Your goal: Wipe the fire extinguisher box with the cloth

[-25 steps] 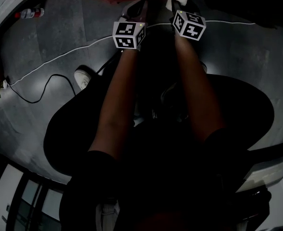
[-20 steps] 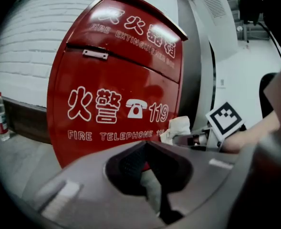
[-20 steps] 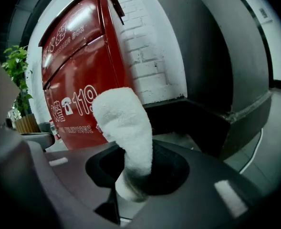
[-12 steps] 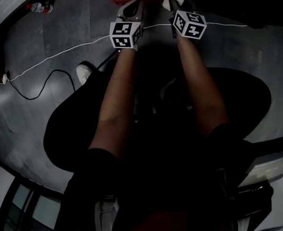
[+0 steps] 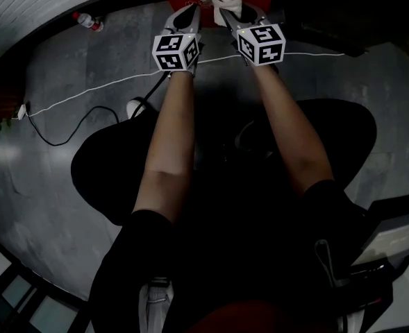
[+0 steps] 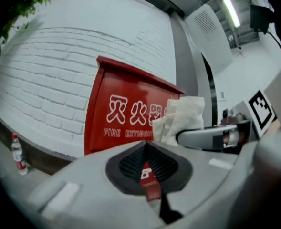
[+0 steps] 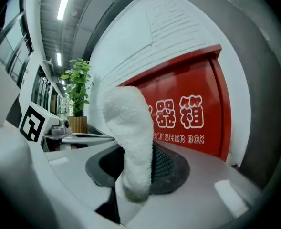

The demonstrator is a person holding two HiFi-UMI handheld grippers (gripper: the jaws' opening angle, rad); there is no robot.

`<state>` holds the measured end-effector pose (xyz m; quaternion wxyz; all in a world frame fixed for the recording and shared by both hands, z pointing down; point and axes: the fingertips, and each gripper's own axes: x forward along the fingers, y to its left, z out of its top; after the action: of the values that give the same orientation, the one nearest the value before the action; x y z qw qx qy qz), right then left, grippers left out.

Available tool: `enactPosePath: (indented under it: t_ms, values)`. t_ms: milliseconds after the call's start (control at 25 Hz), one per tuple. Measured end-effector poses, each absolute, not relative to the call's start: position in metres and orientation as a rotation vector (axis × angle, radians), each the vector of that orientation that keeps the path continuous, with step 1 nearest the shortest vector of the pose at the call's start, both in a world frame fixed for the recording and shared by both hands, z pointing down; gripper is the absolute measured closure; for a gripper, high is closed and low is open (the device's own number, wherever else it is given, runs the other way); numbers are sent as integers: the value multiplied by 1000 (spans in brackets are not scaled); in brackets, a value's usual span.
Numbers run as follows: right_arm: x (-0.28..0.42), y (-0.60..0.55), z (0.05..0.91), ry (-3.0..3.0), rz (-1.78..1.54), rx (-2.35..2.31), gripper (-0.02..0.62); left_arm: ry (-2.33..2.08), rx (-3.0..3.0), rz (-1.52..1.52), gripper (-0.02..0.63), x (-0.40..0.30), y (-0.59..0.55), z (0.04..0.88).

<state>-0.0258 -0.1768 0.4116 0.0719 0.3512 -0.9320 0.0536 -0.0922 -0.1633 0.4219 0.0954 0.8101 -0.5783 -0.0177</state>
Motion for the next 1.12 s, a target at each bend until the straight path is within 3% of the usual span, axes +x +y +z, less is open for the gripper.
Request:
enactPosePath:
  t_ms: [280,600,1120]
  values:
    - [-9,-123,354,-2854,129,1047,474,-1709,2515,-87,606,-87,-113,353]
    - [-14,-109,366,-2908,283,1085,472,-1687,2561,-4,606,-78,-75,359]
    - [-25,-100,363,-2926,147,978,472,-1597,2652,-21,606,-84,-79,351]
